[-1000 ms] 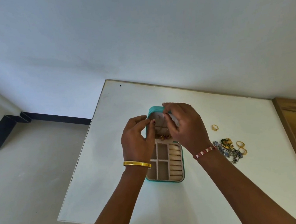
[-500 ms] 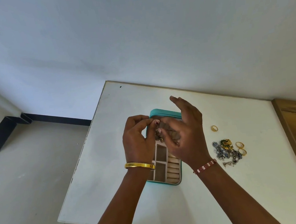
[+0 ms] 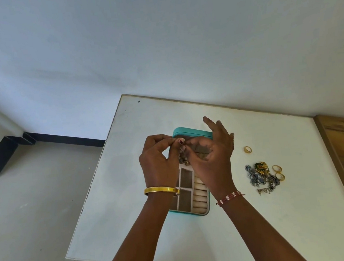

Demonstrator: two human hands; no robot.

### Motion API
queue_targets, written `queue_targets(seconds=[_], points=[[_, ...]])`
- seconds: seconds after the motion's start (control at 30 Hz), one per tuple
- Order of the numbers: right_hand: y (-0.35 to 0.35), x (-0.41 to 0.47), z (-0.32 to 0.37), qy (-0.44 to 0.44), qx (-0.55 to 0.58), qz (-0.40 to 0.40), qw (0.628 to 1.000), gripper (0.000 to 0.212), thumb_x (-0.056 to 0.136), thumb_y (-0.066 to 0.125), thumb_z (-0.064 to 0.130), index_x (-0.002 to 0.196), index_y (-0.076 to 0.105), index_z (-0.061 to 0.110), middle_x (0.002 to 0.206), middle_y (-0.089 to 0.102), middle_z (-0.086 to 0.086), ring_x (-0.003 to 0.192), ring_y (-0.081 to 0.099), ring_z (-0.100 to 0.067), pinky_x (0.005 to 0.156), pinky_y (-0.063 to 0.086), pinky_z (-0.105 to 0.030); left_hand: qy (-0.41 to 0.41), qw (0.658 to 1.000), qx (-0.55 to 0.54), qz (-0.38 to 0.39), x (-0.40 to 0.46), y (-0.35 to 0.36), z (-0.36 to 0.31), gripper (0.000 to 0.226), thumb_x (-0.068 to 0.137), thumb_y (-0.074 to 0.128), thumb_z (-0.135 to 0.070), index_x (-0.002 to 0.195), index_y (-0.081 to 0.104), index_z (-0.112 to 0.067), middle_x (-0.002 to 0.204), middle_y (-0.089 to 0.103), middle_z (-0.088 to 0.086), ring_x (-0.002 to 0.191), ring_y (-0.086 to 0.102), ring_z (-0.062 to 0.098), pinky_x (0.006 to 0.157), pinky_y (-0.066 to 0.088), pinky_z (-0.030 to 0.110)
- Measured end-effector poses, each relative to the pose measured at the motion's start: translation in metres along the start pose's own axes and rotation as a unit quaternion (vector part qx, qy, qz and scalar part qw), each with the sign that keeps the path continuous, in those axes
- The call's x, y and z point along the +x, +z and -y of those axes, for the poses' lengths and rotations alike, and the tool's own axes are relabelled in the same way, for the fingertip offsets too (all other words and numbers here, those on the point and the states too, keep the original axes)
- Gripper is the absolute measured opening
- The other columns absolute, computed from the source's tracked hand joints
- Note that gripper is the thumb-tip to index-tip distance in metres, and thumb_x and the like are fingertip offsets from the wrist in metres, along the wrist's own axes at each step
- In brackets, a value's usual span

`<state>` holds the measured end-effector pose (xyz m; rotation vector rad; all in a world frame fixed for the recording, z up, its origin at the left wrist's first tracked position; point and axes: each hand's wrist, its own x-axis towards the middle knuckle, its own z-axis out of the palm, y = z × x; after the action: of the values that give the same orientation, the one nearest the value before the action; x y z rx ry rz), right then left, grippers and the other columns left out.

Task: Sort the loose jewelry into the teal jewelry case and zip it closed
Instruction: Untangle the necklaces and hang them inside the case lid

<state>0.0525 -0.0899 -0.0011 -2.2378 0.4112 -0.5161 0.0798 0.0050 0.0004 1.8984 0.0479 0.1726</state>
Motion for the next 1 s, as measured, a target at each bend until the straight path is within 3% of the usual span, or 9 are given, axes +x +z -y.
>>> queue_targets(seconds=[0.13, 0.27, 0.33, 0.4, 0.43, 0.5, 0.6, 0.8, 1.0], points=[[0.002, -0.001, 0.002, 0.031, -0.029, 0.004, 0.999, 0.012, 0.072, 0.076, 0.024, 0.079, 0.069, 0.018, 0.145, 0.035, 0.004, 0.142, 0.011, -0.019, 0.11, -0.019, -0.035, -0.015, 1.0, -0.012, -0.006, 0.0, 0.0, 0.001, 0.022, 0.077, 0.066, -0.017, 0.095, 0.068, -0.004, 0.091, 0.054, -0.003, 0.082, 0.051, 0.008, 0.064, 0.04, -0.005], [0.007, -0.006, 0.003, 0.024, -0.039, -0.022, 0.999, 0.01, 0.077, 0.072, 0.022, 0.077, 0.065, 0.015, 0.143, 0.038, -0.002, 0.14, 0.019, -0.022, 0.112, -0.014, -0.039, -0.013, 1.0, -0.013, -0.003, 0.001, -0.001, 0.002, 0.02, 0.078, 0.066, -0.016, 0.094, 0.069, -0.004, 0.091, 0.056, -0.002, 0.083, 0.052, 0.009, 0.062, 0.038, -0.006], [0.009, -0.006, 0.001, -0.013, -0.022, -0.043, 0.999, 0.01, 0.079, 0.066, 0.024, 0.078, 0.062, 0.014, 0.137, 0.043, -0.004, 0.133, 0.031, -0.021, 0.115, -0.001, -0.047, -0.003, 1.0, -0.004, -0.002, 0.001, -0.001, 0.004, 0.02, 0.078, 0.066, -0.016, 0.095, 0.069, -0.005, 0.093, 0.059, 0.0, 0.084, 0.053, 0.009, 0.064, 0.037, -0.007], [0.008, -0.004, -0.001, -0.072, -0.008, -0.049, 0.996, 0.01, 0.081, 0.058, 0.027, 0.081, 0.057, 0.017, 0.13, 0.046, -0.002, 0.124, 0.036, -0.012, 0.107, 0.029, -0.059, 0.022, 1.0, 0.018, 0.004, 0.001, -0.002, 0.006, 0.02, 0.077, 0.066, -0.016, 0.094, 0.07, -0.005, 0.096, 0.064, 0.005, 0.085, 0.054, 0.008, 0.065, 0.038, -0.006], [0.006, -0.002, -0.002, -0.104, -0.023, -0.047, 0.993, 0.01, 0.082, 0.056, 0.026, 0.082, 0.056, 0.017, 0.126, 0.049, -0.003, 0.118, 0.038, -0.011, 0.097, 0.041, -0.058, 0.038, 0.999, 0.032, 0.008, 0.001, -0.003, 0.007, 0.02, 0.077, 0.067, -0.015, 0.094, 0.07, -0.005, 0.097, 0.065, 0.007, 0.085, 0.054, 0.008, 0.065, 0.039, -0.004], [0.002, 0.003, -0.006, -0.173, -0.096, -0.047, 0.979, 0.012, 0.082, 0.055, 0.024, 0.083, 0.058, 0.013, 0.114, 0.059, -0.008, 0.107, 0.047, -0.015, 0.087, 0.049, -0.047, 0.069, 0.996, 0.051, 0.015, 0.002, -0.004, 0.009, 0.02, 0.077, 0.067, -0.015, 0.094, 0.07, -0.005, 0.096, 0.066, 0.01, 0.085, 0.054, 0.008, 0.07, 0.039, 0.001], [-0.004, 0.011, -0.009, -0.251, -0.179, -0.041, 0.95, 0.019, 0.084, 0.052, 0.024, 0.084, 0.062, 0.009, 0.1, 0.066, -0.01, 0.092, 0.06, -0.024, 0.08, 0.05, -0.036, 0.09, 0.994, 0.06, 0.027, 0.003, -0.003, 0.011, 0.021, 0.079, 0.065, -0.013, 0.097, 0.07, -0.004, 0.1, 0.066, 0.011, 0.089, 0.054, 0.009, 0.075, 0.041, 0.007], [-0.01, 0.018, -0.016, -0.347, -0.248, -0.048, 0.903, 0.025, 0.087, 0.05, 0.025, 0.086, 0.066, 0.006, 0.095, 0.068, -0.014, 0.085, 0.065, -0.026, 0.073, 0.051, -0.032, 0.096, 0.993, 0.054, 0.039, 0.0, -0.001, 0.016, 0.024, 0.08, 0.064, -0.006, 0.104, 0.067, -0.004, 0.108, 0.066, 0.013, 0.099, 0.06, 0.019, 0.084, 0.045, 0.019], [-0.012, 0.019, -0.016, -0.413, -0.291, -0.066, 0.86, 0.037, 0.095, 0.039, 0.024, 0.081, 0.067, 0.005, 0.09, 0.069, -0.014, 0.076, 0.066, -0.025, 0.065, 0.051, -0.027, 0.165, 0.98, 0.102, 0.043, -0.001, -0.002, 0.021, 0.024, 0.077, 0.063, -0.011, 0.099, 0.069, -0.005, 0.099, 0.071, 0.014, 0.089, 0.068, 0.023, 0.083, 0.048, 0.027]])
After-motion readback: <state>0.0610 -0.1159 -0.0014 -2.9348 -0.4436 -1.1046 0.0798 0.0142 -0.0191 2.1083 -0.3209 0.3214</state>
